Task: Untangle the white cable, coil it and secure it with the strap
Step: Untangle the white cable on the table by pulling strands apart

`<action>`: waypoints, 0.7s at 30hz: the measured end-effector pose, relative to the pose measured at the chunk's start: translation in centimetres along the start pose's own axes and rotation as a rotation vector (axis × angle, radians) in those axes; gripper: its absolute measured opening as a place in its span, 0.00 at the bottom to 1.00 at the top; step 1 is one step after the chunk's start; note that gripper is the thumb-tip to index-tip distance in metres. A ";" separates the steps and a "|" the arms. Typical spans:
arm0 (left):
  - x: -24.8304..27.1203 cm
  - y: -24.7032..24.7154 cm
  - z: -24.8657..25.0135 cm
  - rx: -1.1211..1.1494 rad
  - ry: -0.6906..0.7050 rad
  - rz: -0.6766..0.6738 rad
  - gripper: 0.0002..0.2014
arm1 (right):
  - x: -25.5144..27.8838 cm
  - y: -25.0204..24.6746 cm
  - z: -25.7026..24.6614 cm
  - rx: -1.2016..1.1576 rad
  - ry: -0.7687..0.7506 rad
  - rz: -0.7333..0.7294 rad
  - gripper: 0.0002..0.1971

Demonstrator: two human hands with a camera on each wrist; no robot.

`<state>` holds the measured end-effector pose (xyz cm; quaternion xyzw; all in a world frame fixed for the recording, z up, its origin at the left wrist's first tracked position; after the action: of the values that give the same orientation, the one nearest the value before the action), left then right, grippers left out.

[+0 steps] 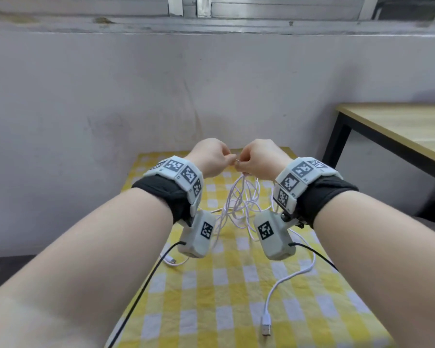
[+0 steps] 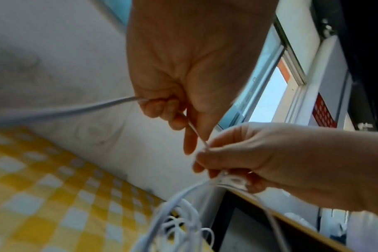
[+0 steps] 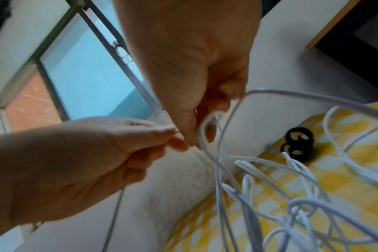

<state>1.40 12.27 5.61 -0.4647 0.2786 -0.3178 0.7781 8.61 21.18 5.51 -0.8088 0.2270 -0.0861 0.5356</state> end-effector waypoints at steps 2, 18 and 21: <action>0.0 -1.5 -0.9 -0.101 -0.031 0.101 0.14 | 0.2 -0.4 0.9 0.040 0.038 0.008 0.11; -0.1 -5.5 -7.8 0.576 -0.161 0.390 0.15 | 0.0 1.4 0.1 -0.050 -0.016 -0.049 0.22; 0.1 -6.2 -6.2 0.866 -0.033 0.375 0.15 | -0.2 2.4 -0.7 -0.035 -0.034 -0.091 0.17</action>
<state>-4.54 6.57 8.60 -0.0441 0.1873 -0.2512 0.9486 7.54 19.96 3.65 -0.8288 0.1823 -0.0929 0.5208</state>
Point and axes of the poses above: each hand's wrist, its own x-axis away from the middle knuckle, its own y-axis out of the palm, z = x × y, the point moved 6 cm from there along -x, towards the middle knuckle, and after that the axes turned 2 degrees about -x, right-handed, at the moved point
